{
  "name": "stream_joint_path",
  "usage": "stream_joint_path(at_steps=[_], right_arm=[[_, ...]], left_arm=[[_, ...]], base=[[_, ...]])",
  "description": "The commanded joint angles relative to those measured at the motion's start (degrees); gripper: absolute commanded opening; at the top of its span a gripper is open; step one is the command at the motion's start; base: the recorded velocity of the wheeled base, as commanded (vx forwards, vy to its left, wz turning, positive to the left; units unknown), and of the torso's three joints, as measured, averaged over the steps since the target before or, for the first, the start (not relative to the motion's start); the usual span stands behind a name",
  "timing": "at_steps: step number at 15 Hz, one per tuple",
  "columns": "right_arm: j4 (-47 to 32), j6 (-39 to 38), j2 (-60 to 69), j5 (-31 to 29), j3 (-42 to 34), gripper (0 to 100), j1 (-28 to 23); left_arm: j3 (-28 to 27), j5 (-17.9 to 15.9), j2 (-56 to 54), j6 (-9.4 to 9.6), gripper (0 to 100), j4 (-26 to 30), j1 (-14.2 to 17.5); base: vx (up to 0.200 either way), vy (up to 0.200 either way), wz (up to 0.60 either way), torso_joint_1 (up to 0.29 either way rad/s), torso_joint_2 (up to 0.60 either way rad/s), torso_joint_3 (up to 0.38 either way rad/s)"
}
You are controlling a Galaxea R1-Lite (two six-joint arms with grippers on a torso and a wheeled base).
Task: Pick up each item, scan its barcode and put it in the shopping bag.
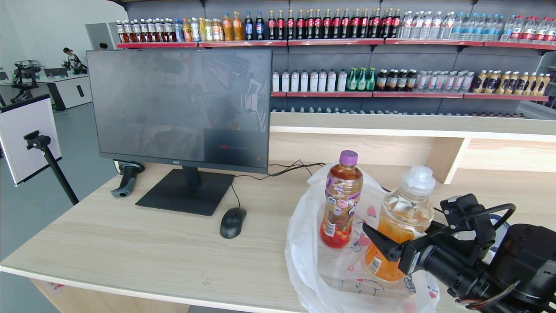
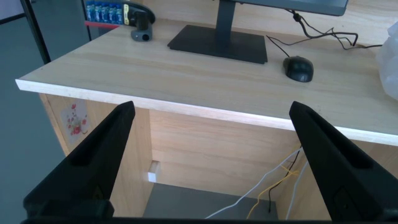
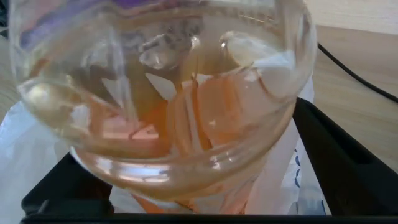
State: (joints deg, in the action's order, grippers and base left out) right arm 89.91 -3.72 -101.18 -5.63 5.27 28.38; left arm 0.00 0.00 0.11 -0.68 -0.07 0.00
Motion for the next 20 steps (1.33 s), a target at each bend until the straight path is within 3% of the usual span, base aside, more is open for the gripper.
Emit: stream_joint_path(at_steps=[1, 11, 20], right_arm=[[0.09, 0.03, 0.02, 0.01, -0.08, 100, 0.01], [0.09, 0.11, 2.48, 0.01, -3.24, 100, 0.1], [0.09, 0.11, 14.61, -0.52, -5.27, 100, -0.08]], left_arm=[[0.0, 0.0, -0.02, -0.02, 100, -0.01, -0.09], [0.0, 0.0, -0.02, -0.02, 100, -0.01, 0.0], [0.0, 0.0, -0.02, 0.07, 100, -0.01, 0.0]], base=[[0.0, 0.0, 0.0, 0.0, 0.0, 0.0], [0.0, 0.0, 0.0, 0.0, 0.0, 0.0], [0.0, 0.0, 0.0, 0.0, 0.0, 0.0]])
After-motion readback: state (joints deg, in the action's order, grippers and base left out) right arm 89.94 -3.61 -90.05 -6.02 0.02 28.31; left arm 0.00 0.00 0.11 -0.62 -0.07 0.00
